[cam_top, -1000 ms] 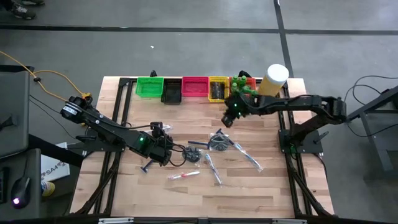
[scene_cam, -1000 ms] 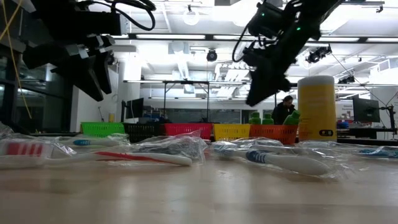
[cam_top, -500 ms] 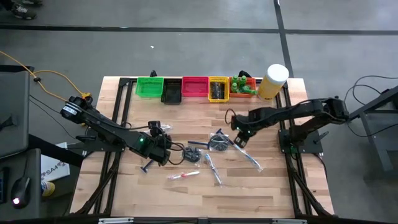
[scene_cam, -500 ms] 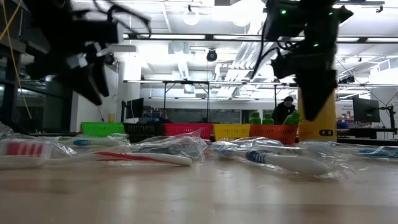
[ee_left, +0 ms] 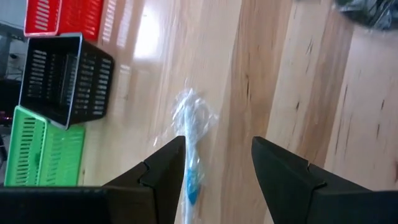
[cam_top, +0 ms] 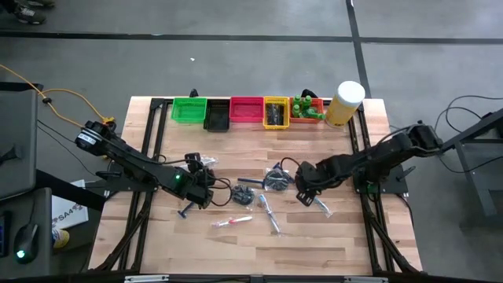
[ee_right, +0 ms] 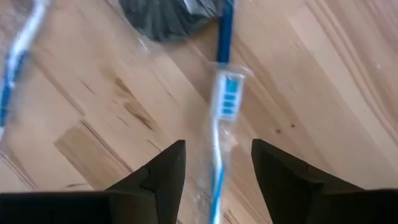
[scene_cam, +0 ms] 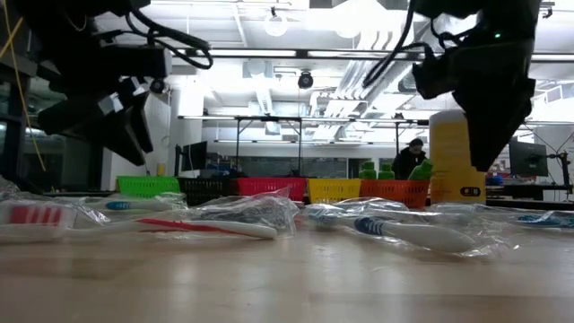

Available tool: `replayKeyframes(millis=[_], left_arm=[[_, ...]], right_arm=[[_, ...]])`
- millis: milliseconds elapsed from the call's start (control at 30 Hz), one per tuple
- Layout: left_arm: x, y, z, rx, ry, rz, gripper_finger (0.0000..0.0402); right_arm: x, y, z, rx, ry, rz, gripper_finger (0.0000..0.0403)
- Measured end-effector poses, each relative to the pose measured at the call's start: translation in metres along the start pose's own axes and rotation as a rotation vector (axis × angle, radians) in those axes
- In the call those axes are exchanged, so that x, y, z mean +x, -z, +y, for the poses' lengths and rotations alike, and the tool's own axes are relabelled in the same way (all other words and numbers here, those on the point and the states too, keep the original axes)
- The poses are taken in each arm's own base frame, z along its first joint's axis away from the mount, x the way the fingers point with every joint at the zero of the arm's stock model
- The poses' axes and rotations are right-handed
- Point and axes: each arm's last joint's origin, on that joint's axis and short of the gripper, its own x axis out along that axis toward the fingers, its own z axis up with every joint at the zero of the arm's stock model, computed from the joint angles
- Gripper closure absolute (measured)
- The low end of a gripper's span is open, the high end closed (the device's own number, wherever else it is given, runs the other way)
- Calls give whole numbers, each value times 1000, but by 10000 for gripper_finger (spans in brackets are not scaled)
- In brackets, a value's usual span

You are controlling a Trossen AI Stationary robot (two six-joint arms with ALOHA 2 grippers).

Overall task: Pick & Place Travel size toiletries
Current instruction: Put the blue toothbrush into the red basket

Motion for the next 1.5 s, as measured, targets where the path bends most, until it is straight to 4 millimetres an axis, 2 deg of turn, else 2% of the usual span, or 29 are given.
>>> replayKeyframes(millis=[300,633,833,1067,1333,1500], left_arm=[[-1,-3,-1,-6,11,-29,220],[-1,-3,-1,-11,26,-28,220],[-1,-3,-1,-11,30,-26,220],[-1,-5,-2,-19,43,-33,220],[-1,-5,-3,-26,57,-28,220],[-1,-4,-3,-25,56,-27,220]], right_arm=[[23,10,13,-67,80,9,225],[51,12,17,-81,161,71,230],[57,13,18,-83,174,91,234],[58,12,20,-72,133,105,287],[58,11,21,-74,123,103,382],[54,13,19,-78,125,131,392]])
